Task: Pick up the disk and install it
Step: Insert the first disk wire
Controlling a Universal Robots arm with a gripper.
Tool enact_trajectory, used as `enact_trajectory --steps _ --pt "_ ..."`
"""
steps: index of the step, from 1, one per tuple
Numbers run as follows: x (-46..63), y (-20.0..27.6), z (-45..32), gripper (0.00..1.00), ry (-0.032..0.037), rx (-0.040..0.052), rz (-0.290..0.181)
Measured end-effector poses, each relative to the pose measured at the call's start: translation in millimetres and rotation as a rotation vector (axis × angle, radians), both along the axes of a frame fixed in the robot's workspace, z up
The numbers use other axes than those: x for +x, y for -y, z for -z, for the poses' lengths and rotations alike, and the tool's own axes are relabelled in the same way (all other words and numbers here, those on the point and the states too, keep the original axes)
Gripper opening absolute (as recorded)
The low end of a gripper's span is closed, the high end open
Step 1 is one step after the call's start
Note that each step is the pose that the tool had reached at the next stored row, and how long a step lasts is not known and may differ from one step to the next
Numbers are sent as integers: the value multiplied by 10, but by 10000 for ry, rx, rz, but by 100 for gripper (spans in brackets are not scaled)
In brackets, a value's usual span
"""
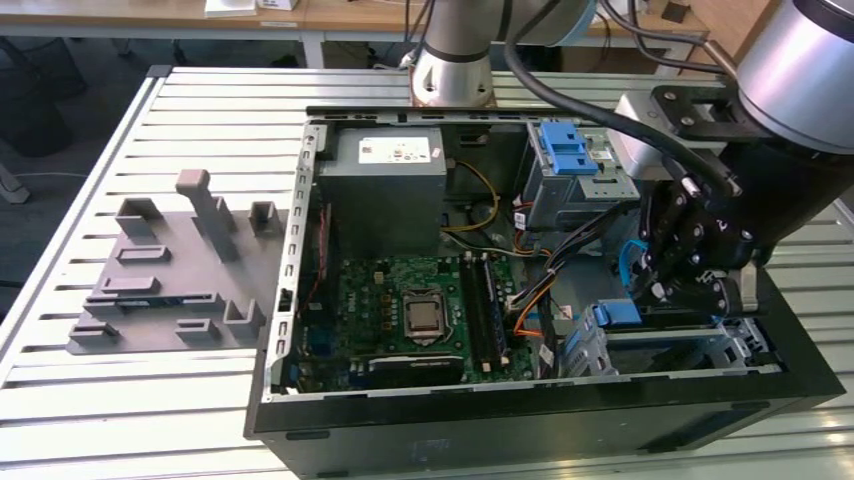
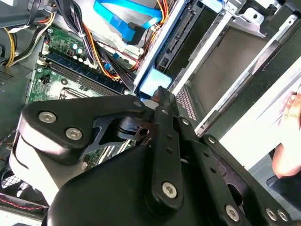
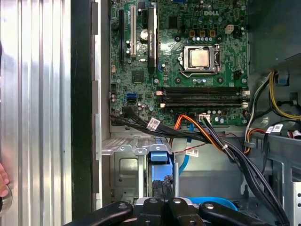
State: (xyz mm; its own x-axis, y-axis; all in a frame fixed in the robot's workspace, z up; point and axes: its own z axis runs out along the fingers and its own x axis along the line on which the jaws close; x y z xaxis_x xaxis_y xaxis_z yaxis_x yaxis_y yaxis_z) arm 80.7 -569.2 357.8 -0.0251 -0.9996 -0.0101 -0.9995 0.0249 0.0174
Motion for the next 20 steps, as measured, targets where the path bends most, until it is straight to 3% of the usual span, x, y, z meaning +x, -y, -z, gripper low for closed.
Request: enact_trajectory --steps 10,20 --pt "137 0 6 11 0 1 0" --pt "374 0 6 11 -5 1 0"
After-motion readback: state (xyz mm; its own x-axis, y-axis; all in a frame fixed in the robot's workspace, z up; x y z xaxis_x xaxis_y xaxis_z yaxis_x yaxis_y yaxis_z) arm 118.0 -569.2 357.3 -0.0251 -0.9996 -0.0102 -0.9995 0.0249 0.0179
